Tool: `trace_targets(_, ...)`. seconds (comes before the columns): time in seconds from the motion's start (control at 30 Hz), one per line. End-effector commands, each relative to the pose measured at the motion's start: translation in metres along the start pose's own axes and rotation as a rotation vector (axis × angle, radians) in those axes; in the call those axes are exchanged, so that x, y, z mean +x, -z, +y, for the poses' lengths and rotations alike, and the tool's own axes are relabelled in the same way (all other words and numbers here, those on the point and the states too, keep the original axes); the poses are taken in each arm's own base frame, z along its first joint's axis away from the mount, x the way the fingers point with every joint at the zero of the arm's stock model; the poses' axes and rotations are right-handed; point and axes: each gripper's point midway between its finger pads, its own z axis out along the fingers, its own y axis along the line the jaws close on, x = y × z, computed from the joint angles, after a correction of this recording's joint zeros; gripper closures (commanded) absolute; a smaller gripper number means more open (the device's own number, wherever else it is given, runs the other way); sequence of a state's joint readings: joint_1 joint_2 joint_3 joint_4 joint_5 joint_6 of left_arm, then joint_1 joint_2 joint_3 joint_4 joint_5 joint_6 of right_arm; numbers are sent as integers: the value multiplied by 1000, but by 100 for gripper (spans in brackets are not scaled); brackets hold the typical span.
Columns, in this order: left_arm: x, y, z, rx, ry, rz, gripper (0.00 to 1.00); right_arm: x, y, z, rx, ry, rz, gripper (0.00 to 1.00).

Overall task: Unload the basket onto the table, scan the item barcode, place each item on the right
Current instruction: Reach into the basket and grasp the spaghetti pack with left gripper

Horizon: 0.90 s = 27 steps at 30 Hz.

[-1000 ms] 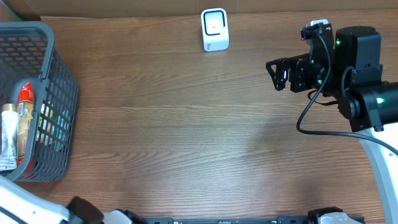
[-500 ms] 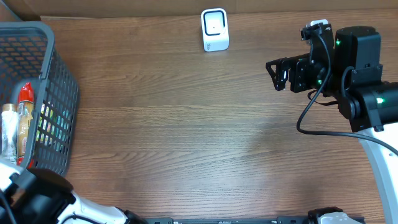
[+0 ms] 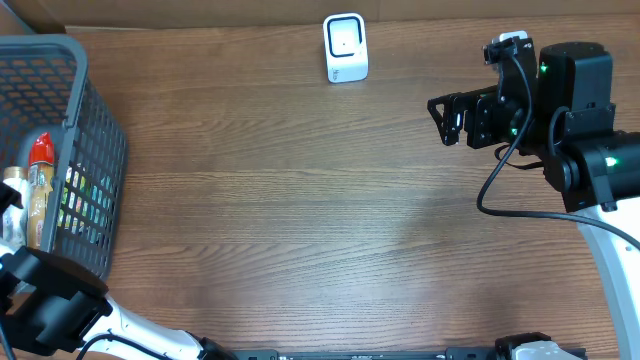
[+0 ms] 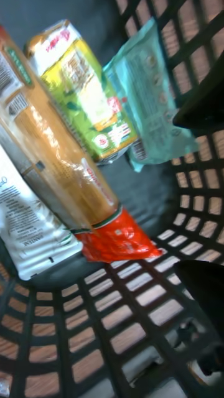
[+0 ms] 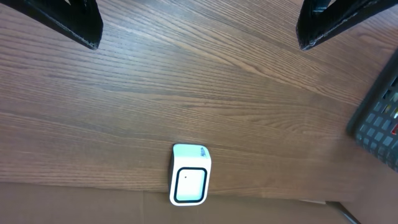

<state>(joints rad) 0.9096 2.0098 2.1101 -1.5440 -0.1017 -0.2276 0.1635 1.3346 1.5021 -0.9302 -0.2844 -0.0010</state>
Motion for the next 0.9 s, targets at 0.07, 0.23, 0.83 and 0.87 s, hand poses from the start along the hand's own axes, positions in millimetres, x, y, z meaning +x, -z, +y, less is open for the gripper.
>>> trace_targets(0.07,3,-53,-2,-57,-51,34,41,-11,5,3,-6,16,-31,0)
trace_targets(0.23,-3,-91,-7,-64,-128,-4,32,-10,2,2,-6,14,-24,0)
trace_targets(0.83,-19,-126,-10,-94,-188,-80,19,-1,-22,-7,-2,-7,39,0)
trace_targets(0.87,-18,-129,-10,-95,-189,-74,18,-1,-22,-7,-2,-7,39,0)
